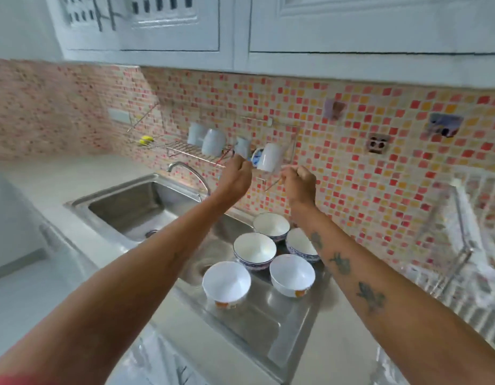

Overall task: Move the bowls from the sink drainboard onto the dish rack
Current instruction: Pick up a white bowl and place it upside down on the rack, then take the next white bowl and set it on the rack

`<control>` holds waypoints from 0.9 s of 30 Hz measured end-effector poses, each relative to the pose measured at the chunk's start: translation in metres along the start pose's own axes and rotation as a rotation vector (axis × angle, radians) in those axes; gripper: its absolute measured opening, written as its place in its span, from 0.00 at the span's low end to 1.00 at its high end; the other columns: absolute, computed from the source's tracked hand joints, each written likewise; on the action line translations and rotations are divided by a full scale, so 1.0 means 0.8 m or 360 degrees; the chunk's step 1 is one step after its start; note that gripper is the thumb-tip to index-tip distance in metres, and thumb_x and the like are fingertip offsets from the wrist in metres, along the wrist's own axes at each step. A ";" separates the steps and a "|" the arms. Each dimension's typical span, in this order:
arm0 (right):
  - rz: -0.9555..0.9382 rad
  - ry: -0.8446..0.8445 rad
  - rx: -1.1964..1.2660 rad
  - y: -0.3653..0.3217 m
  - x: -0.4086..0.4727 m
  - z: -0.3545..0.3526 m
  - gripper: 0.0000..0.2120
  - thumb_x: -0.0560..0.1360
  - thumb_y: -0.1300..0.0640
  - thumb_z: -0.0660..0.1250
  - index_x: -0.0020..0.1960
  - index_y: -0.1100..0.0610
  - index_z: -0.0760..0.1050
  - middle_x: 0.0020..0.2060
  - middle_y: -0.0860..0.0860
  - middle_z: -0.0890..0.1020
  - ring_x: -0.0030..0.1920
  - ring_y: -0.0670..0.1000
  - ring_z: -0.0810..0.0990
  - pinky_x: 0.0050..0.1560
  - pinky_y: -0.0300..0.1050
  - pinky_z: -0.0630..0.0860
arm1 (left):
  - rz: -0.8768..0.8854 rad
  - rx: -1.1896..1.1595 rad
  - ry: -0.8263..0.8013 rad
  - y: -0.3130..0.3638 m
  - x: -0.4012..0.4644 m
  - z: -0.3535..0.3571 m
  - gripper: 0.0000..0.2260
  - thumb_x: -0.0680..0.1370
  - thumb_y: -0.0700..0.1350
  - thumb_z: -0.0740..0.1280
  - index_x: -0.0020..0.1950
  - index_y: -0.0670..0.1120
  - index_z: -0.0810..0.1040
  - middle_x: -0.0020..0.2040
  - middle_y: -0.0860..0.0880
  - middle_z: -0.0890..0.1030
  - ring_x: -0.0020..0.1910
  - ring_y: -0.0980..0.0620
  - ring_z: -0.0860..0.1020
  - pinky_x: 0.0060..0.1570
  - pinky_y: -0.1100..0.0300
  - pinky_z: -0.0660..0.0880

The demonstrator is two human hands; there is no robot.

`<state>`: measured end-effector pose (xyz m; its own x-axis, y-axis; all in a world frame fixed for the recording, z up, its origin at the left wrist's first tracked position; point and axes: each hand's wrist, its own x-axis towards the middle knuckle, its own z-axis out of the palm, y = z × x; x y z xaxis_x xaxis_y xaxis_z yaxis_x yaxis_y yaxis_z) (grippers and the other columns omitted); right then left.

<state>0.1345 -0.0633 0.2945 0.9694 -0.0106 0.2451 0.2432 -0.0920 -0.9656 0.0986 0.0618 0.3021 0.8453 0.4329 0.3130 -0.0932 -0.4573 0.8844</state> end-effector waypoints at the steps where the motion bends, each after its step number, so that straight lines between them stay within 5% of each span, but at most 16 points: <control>1: 0.0101 -0.0058 -0.0028 0.023 0.003 0.021 0.11 0.72 0.57 0.63 0.31 0.54 0.71 0.30 0.52 0.75 0.33 0.51 0.71 0.36 0.46 0.68 | -0.0104 -0.0004 -0.0021 -0.024 0.001 -0.013 0.12 0.76 0.48 0.56 0.43 0.41 0.72 0.38 0.44 0.74 0.42 0.42 0.74 0.43 0.53 0.66; 3: 0.0289 -0.0167 -0.0122 0.076 0.006 0.055 0.10 0.69 0.56 0.63 0.29 0.54 0.69 0.30 0.53 0.73 0.33 0.53 0.69 0.36 0.47 0.66 | -0.0292 0.0036 -0.0060 -0.074 0.003 -0.032 0.15 0.81 0.50 0.55 0.41 0.42 0.74 0.43 0.38 0.79 0.49 0.37 0.78 0.46 0.53 0.68; 5: 0.0542 -0.0333 -0.0216 0.132 0.002 0.077 0.10 0.70 0.57 0.63 0.30 0.54 0.70 0.29 0.51 0.73 0.31 0.52 0.69 0.33 0.43 0.65 | -0.0405 0.0038 -0.0084 -0.123 -0.003 -0.043 0.21 0.84 0.51 0.52 0.50 0.38 0.79 0.55 0.32 0.80 0.57 0.35 0.78 0.53 0.51 0.72; 7: 0.0808 -0.0500 -0.0299 0.189 -0.007 0.091 0.08 0.72 0.57 0.63 0.35 0.54 0.73 0.31 0.50 0.74 0.30 0.49 0.70 0.29 0.40 0.68 | -0.0539 0.0012 -0.0122 -0.165 -0.014 -0.045 0.25 0.84 0.53 0.49 0.53 0.36 0.78 0.55 0.30 0.79 0.56 0.34 0.79 0.54 0.47 0.74; 9: 0.0995 -0.0547 -0.0458 0.238 -0.022 0.098 0.10 0.74 0.55 0.62 0.48 0.61 0.78 0.41 0.55 0.79 0.39 0.55 0.76 0.41 0.45 0.75 | -0.0731 0.0046 -0.0159 -0.205 -0.027 -0.040 0.27 0.83 0.56 0.48 0.47 0.37 0.78 0.54 0.30 0.79 0.57 0.33 0.79 0.57 0.44 0.75; 12: 0.0938 -0.0457 -0.0748 0.277 -0.044 0.099 0.18 0.76 0.59 0.59 0.62 0.68 0.73 0.58 0.64 0.78 0.58 0.62 0.77 0.52 0.46 0.70 | -0.0920 0.0074 -0.0133 -0.262 -0.041 -0.025 0.28 0.83 0.58 0.47 0.37 0.42 0.74 0.47 0.32 0.80 0.51 0.36 0.80 0.54 0.49 0.73; 15: 0.0775 -0.0459 -0.0863 0.304 -0.053 0.107 0.08 0.74 0.62 0.61 0.47 0.65 0.77 0.44 0.62 0.80 0.47 0.58 0.78 0.44 0.44 0.66 | -0.1021 0.0033 -0.0059 -0.295 -0.056 -0.013 0.23 0.83 0.56 0.46 0.32 0.51 0.66 0.36 0.46 0.74 0.37 0.50 0.72 0.46 0.59 0.66; 18: 0.0797 -0.0465 -0.0817 0.323 -0.056 0.121 0.06 0.76 0.63 0.60 0.40 0.61 0.68 0.32 0.52 0.70 0.36 0.54 0.68 0.41 0.42 0.62 | -0.1068 -0.0086 -0.0093 -0.332 -0.065 0.007 0.24 0.83 0.56 0.47 0.51 0.46 0.79 0.55 0.42 0.79 0.58 0.45 0.75 0.59 0.56 0.68; 20: 0.0877 -0.0455 -0.0731 0.335 -0.057 0.126 0.08 0.77 0.62 0.59 0.38 0.59 0.69 0.33 0.51 0.72 0.39 0.55 0.71 0.43 0.44 0.65 | -0.1047 -0.0156 -0.0080 -0.352 -0.066 0.017 0.26 0.83 0.56 0.47 0.65 0.41 0.77 0.64 0.40 0.78 0.66 0.42 0.74 0.69 0.51 0.67; 27: 0.1016 -0.0282 -0.0503 0.355 -0.068 0.135 0.13 0.78 0.56 0.57 0.54 0.60 0.77 0.48 0.55 0.79 0.51 0.57 0.77 0.57 0.53 0.73 | -0.1188 -0.0466 0.0007 -0.374 -0.078 0.038 0.16 0.82 0.52 0.56 0.42 0.48 0.80 0.45 0.45 0.80 0.45 0.48 0.76 0.48 0.54 0.71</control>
<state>0.1541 0.0189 -0.0029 0.9165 0.0004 -0.4001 -0.3657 -0.4050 -0.8380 0.0900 0.1478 0.0074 0.7369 0.5475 -0.3966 0.3616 0.1765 0.9155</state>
